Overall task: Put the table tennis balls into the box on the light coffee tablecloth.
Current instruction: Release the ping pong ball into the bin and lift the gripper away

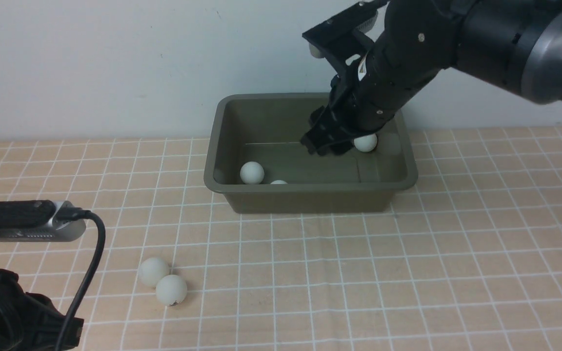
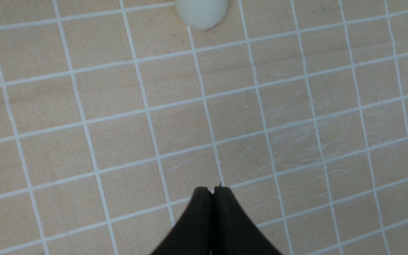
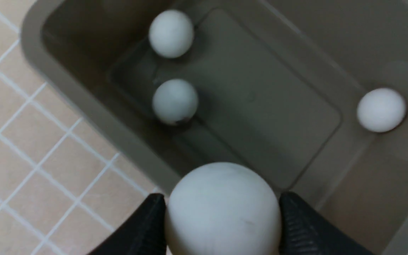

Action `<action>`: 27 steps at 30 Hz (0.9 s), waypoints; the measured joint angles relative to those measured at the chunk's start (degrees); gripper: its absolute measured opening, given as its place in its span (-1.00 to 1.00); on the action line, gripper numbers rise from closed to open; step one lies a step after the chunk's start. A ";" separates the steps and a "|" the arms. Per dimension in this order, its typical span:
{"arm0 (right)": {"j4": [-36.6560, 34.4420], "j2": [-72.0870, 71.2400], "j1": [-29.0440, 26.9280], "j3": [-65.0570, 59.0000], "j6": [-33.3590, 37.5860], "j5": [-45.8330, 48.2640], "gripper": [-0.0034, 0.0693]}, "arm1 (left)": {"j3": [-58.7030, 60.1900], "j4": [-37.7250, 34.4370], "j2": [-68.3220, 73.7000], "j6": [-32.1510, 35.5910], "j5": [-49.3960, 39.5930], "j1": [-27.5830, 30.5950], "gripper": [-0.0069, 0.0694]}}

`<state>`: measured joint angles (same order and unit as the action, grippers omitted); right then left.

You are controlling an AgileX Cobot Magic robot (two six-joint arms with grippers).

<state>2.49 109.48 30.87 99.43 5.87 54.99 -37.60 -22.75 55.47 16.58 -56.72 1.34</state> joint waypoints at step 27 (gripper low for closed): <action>-4.19 9.37 -6.67 0.00 2.82 -6.97 0.23 | 0.00 0.00 0.00 0.00 0.00 0.00 -1.00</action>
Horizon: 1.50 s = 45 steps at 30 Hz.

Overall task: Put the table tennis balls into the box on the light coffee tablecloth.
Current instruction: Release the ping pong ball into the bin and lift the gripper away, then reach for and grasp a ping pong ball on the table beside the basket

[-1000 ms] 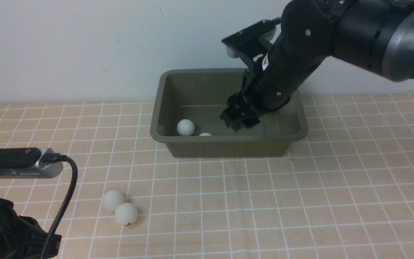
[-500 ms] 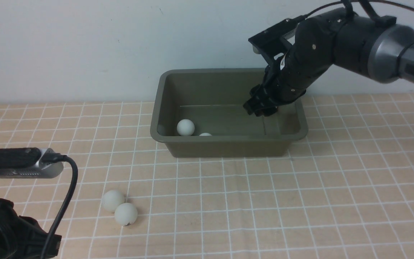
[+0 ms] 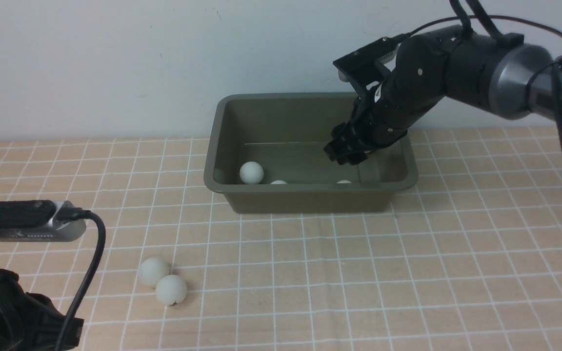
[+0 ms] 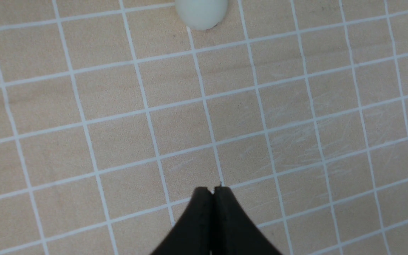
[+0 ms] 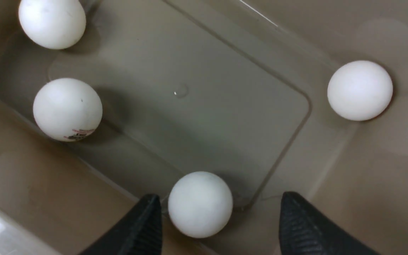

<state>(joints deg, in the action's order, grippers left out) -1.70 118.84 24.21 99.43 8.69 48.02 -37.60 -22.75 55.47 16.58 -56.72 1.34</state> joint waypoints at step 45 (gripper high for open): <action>14.30 -71.22 -8.37 -24.13 -4.71 15.02 -0.95 | -1.96 12.40 14.29 -23.88 16.49 -39.52 -1.00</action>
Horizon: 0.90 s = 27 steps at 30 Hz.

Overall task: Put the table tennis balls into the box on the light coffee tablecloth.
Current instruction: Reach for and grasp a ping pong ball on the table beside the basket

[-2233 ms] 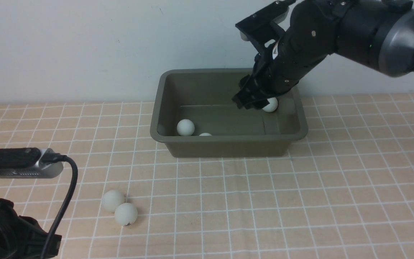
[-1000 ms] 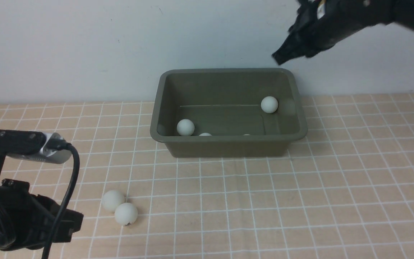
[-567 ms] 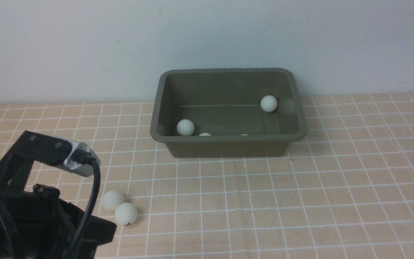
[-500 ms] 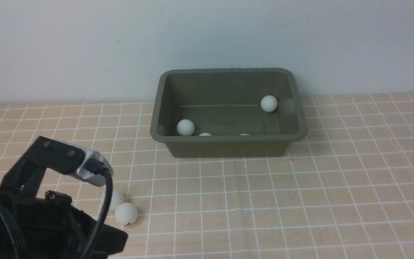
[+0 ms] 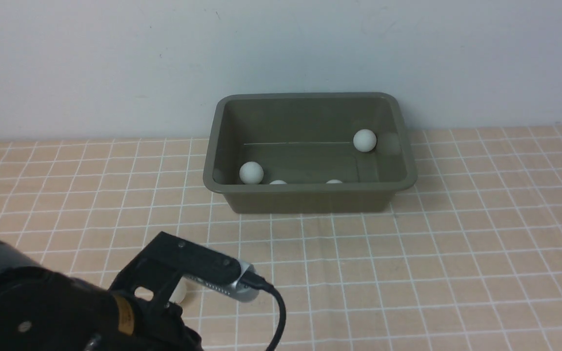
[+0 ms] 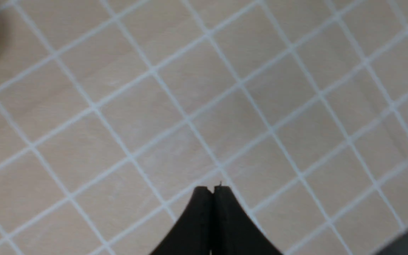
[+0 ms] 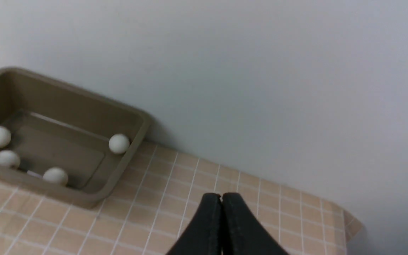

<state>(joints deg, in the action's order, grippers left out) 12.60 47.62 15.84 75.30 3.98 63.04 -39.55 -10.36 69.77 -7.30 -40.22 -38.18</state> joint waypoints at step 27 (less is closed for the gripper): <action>-9.96 -7.62 2.22 -15.37 4.49 0.57 -0.96 | -19.72 23.17 9.60 -19.98 -13.24 11.52 -0.29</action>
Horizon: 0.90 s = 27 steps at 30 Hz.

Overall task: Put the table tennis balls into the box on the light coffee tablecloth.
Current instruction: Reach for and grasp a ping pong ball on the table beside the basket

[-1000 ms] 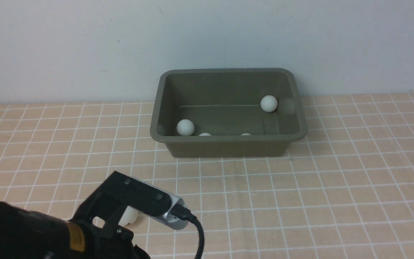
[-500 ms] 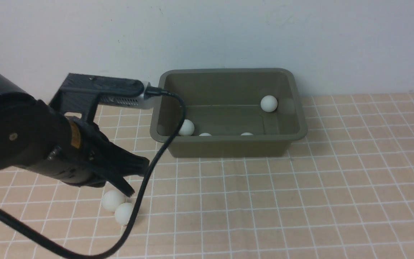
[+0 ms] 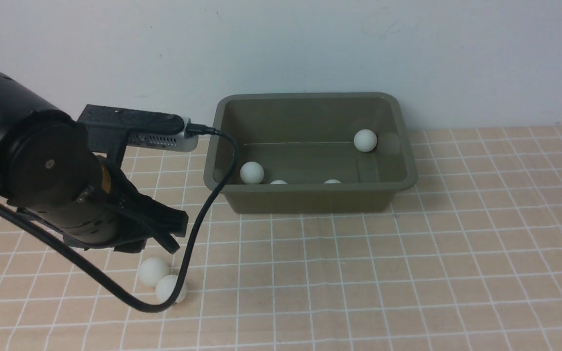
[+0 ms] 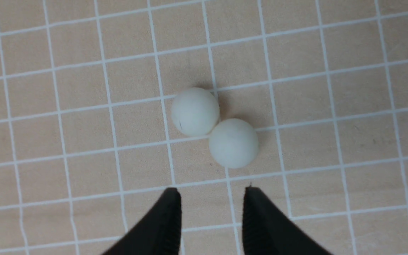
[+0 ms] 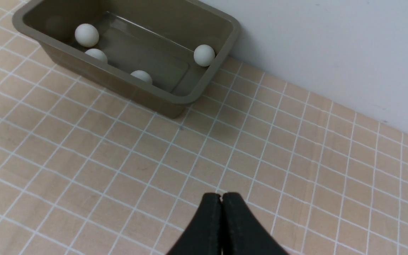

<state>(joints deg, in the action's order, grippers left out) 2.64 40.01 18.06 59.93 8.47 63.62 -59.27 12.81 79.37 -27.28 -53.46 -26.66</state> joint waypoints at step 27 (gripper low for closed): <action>-0.10 -2.60 1.19 0.00 1.45 2.01 -0.96 | -0.20 -2.74 14.91 -10.10 9.79 8.54 0.32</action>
<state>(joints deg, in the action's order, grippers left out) 2.54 37.41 19.25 59.93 9.92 65.63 -59.47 10.07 94.28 -37.38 -43.67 -18.12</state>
